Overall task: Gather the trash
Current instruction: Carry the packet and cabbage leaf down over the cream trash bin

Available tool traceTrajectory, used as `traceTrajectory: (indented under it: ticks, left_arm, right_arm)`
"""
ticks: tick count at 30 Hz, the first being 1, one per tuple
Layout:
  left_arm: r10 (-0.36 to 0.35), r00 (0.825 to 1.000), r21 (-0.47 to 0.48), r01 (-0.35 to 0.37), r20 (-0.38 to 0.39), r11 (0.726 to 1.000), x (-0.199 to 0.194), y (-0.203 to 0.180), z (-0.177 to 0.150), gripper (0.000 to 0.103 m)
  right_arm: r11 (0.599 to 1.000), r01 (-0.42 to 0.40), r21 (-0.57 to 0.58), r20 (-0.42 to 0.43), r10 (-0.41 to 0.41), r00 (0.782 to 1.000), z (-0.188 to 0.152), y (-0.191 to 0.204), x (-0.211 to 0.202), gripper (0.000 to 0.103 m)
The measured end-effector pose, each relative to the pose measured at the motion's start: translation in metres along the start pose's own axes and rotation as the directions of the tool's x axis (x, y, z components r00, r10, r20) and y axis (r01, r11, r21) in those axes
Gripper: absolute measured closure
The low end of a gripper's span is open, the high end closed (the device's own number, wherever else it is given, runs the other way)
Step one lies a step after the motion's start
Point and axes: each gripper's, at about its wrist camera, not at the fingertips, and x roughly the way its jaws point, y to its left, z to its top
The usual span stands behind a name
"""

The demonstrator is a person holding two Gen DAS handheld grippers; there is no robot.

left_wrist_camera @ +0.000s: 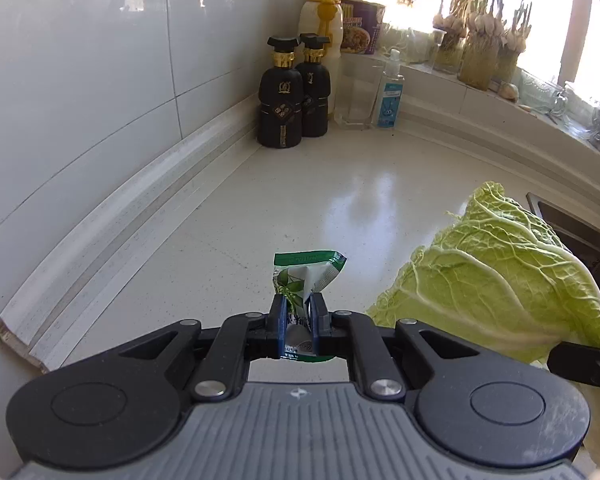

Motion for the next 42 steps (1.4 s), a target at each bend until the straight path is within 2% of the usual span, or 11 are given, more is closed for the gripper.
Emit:
traceTrajectory:
  ticks: [11, 17, 22, 32, 42]
  left_arm:
    - [0.012, 1.000, -0.015, -0.011, 0.007, 1.000, -0.057, 0.023, -0.028, 0.093]
    - [-0.006, 1.000, -0.074, 0.006, -0.005, 0.997, -0.082, 0.045, -0.056, 0.093]
    - [0.005, 1.000, -0.126, -0.009, -0.030, 0.992, -0.098, 0.067, -0.087, 0.093]
    - [0.037, 0.991, -0.238, -0.067, -0.128, 0.969, -0.109, 0.106, -0.153, 0.093]
    - [0.048, 0.975, -0.278, -0.109, -0.216, 0.954, -0.095, 0.113, -0.199, 0.093]
  right_arm:
    - [0.998, -0.039, -0.039, -0.009, 0.039, 0.999, -0.013, 0.050, -0.019, 0.090]
    - [0.996, -0.079, -0.040, -0.049, 0.077, 0.996, -0.037, 0.084, -0.025, 0.090]
    - [0.992, -0.113, -0.053, -0.089, 0.108, 0.990, -0.064, 0.111, -0.027, 0.090]
    - [0.990, -0.139, -0.020, -0.215, 0.131, 0.968, -0.127, 0.136, -0.012, 0.090]
    - [0.994, -0.106, 0.028, -0.317, 0.109, 0.942, -0.177, 0.125, 0.003, 0.090]
